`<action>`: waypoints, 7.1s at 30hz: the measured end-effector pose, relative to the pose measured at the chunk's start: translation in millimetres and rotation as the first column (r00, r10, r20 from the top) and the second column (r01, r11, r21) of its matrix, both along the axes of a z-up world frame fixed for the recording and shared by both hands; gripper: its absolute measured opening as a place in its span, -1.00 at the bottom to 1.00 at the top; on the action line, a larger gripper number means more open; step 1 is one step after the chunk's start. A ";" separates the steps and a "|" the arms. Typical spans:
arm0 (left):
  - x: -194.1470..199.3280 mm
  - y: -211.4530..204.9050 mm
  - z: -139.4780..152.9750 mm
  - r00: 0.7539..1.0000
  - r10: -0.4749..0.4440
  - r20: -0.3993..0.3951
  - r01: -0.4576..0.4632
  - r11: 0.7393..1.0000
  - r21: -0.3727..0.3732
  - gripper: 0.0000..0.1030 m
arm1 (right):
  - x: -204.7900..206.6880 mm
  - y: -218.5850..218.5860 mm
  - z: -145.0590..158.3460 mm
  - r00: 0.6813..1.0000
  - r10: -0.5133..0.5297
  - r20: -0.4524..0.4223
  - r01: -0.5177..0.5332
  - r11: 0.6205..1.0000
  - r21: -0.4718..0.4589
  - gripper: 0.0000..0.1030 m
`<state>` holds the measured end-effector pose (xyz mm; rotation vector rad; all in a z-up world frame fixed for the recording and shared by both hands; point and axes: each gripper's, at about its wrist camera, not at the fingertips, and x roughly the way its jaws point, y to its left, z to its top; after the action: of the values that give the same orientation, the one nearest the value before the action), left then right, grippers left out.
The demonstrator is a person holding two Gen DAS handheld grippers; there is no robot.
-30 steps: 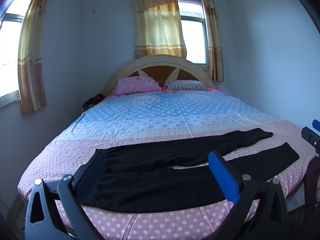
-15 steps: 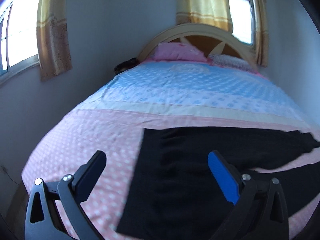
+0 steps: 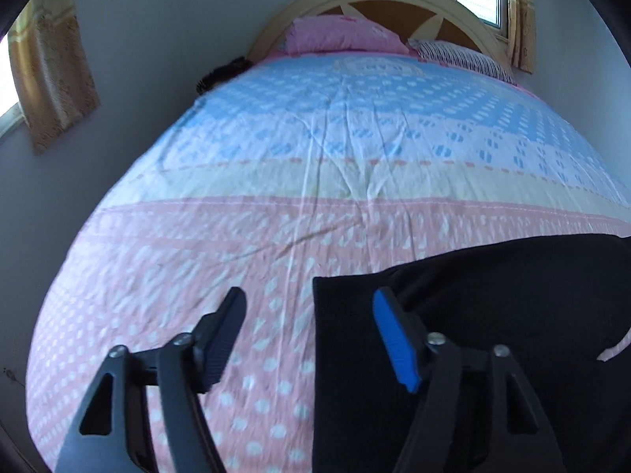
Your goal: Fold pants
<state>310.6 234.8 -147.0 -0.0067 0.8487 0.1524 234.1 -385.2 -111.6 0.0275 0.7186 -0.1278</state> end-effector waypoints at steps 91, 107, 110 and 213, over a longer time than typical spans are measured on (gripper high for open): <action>-162.3 -1.2 -0.7 0.936 -0.239 0.259 0.272 0.957 -0.099 -0.75 | -98.9 -168.7 -28.0 0.994 -0.083 -0.070 0.097 0.970 0.223 -0.91; -170.4 1.9 -11.9 0.931 -0.246 0.271 0.280 0.955 -0.094 -0.75 | -112.6 92.5 -9.6 0.851 0.510 -0.124 -0.522 0.845 -0.115 -0.17; -171.1 1.1 -12.4 0.928 -0.255 0.270 0.287 0.954 -0.083 -0.75 | -111.0 151.0 -40.9 0.760 0.614 -0.213 -0.647 0.745 -0.162 -0.17; -197.8 -282.7 11.8 0.633 -0.742 0.222 0.732 0.666 0.140 0.31 | -140.1 -115.8 -26.8 0.981 -0.114 -0.155 0.170 0.892 0.419 -0.24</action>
<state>112.8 -47.9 -135.3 0.3550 0.5217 -0.6132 94.0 -501.0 -138.4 0.5028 0.8620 -0.1088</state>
